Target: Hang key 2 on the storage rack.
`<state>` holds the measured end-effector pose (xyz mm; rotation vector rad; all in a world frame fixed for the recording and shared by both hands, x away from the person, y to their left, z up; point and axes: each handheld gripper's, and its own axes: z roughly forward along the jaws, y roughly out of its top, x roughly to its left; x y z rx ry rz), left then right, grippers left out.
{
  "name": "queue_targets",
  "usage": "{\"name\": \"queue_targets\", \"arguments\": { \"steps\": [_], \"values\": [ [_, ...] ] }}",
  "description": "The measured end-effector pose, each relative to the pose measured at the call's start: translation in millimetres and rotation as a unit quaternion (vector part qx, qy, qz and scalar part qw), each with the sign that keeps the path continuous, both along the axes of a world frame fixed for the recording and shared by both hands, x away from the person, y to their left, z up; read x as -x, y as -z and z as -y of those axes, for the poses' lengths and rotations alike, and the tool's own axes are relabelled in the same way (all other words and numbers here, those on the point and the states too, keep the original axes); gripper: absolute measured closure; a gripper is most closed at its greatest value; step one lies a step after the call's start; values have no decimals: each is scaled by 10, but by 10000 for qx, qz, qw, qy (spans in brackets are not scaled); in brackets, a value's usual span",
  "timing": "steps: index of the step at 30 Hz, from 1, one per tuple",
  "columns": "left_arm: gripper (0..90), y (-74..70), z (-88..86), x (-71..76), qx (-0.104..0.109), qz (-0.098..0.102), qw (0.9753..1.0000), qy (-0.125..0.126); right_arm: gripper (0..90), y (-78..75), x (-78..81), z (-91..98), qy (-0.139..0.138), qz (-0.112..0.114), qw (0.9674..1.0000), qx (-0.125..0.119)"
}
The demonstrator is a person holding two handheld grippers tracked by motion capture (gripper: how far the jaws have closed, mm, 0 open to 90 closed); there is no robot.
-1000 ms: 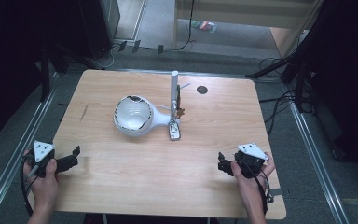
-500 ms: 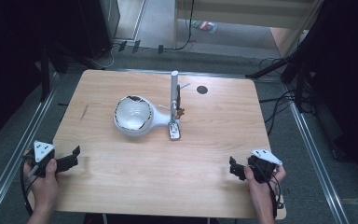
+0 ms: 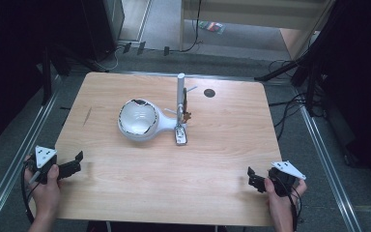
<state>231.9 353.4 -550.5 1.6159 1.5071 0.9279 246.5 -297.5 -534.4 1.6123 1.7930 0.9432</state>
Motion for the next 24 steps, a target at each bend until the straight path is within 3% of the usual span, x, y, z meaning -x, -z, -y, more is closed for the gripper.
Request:
{"name": "queue_targets", "arguments": {
  "steps": [10,18,24],
  "values": [
    [41,0,2,-1,-18,-1,10000,-2,0,67,115,164,64,-9,9999,-115],
    [41,-1,0,4,-16,12,10000,-4,0,102,254,285,-120,139,9995,-266],
    [41,-1,-5,5,9,21,10000,-20,0,116,308,357,-72,142,9989,-430]
  ]
}}
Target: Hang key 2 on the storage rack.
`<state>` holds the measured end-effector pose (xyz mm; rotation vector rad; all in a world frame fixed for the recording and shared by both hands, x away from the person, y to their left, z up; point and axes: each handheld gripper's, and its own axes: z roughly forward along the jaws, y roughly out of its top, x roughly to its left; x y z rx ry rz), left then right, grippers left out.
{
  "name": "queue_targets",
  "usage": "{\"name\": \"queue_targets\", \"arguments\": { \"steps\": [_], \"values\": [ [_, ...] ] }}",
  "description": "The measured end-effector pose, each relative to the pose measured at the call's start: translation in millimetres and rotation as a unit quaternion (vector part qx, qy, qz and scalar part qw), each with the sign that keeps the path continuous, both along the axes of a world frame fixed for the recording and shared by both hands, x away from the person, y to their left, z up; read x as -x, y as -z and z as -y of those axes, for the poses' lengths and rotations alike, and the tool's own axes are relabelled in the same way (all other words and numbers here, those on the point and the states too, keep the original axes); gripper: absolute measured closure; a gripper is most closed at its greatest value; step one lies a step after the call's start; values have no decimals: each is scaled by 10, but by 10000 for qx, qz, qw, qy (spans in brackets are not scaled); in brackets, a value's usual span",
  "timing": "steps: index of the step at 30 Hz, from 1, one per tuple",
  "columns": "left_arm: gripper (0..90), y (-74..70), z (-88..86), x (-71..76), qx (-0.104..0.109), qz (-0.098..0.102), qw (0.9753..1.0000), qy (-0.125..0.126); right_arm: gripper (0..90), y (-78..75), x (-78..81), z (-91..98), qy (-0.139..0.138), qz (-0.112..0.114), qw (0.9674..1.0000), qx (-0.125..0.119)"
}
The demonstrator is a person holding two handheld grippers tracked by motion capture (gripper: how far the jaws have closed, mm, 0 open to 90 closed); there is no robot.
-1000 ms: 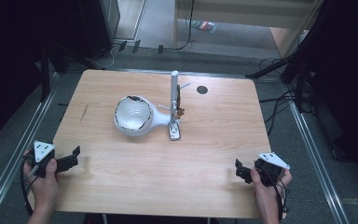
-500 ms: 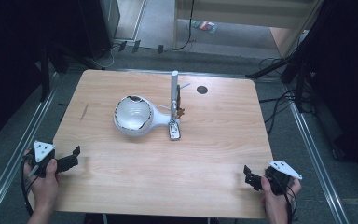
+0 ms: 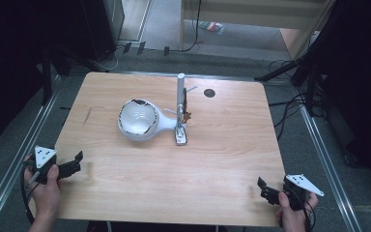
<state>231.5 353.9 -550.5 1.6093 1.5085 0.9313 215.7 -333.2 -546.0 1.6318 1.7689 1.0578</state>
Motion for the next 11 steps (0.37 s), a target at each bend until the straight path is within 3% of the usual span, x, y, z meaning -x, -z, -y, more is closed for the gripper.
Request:
{"name": "queue_targets", "arguments": {
  "steps": [8,11],
  "values": [
    [41,-2,-6,5,16,7,10000,-7,10,1,-20,-15,116,-6,9999,55],
    [41,-2,-7,8,25,9,10000,-8,43,-17,-29,-47,264,33,9994,225]
  ]
}}
